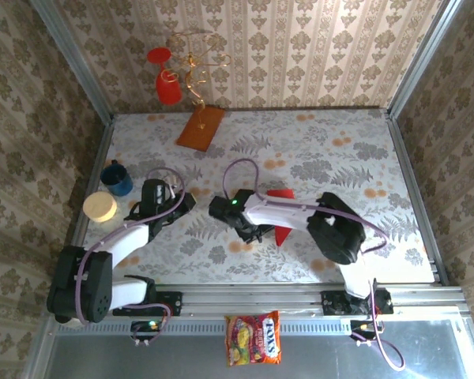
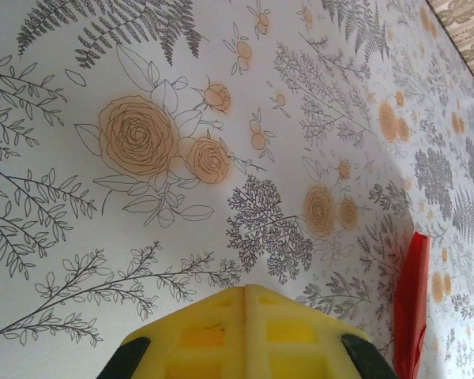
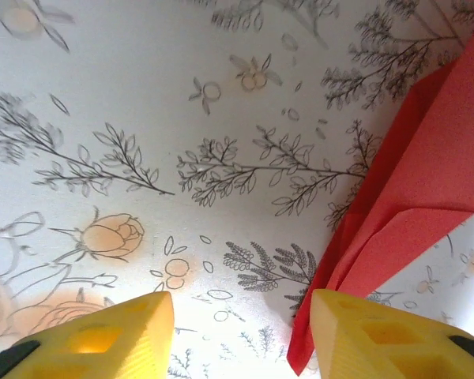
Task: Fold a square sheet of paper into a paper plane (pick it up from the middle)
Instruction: Turn over the paper at the center of the table, then move the paper to the center of the table.
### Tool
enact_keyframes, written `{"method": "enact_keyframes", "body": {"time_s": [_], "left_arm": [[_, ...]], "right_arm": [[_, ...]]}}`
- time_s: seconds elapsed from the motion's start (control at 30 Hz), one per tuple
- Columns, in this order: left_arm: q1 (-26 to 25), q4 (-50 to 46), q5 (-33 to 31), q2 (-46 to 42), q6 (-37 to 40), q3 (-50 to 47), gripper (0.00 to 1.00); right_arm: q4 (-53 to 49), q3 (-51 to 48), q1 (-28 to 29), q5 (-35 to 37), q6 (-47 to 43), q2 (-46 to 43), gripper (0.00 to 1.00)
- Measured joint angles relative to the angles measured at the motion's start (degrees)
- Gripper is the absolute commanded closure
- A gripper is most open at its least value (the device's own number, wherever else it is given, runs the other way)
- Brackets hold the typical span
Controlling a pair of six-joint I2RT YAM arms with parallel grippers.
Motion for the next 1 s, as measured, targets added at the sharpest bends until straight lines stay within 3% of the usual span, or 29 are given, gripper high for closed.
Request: {"method": "enact_keyframes", "body": {"time_s": [0.13, 0.27, 0.43, 0.6, 0.8, 1.0], "left_arm": [[-0.5, -0.6, 1.0, -0.1, 0.1, 0.0, 1.00], [-5.9, -1.3, 1.0, 0.2, -0.4, 1.5, 1.00], [-18.8, -0.4, -0.4, 4.2, -2.1, 7.4, 1.00], [-29.2, 3.9, -1.0, 13.6, -5.5, 14.1, 1.00], [-37.1, 8.9, -1.0, 24.5, -9.1, 20.9, 1.00], [-41.0, 12.0, -1.0, 30.1, -11.5, 24.1, 1.00]], "right_arm": [[7.9, -8.5, -8.0, -8.1, -1.3, -12.7, 0.73], [17.6, -19.5, -19.1, -16.5, -0.8, -22.7, 0.85], [25.4, -30.5, -31.3, -25.0, 0.2, -27.5, 0.88], [30.6, -37.6, -40.7, -31.6, 0.5, -31.3, 0.88], [35.1, -43.3, -48.7, -37.4, 0.9, -36.0, 0.87], [38.2, -46.2, -50.0, -41.1, 0.9, -36.0, 0.87]]}}
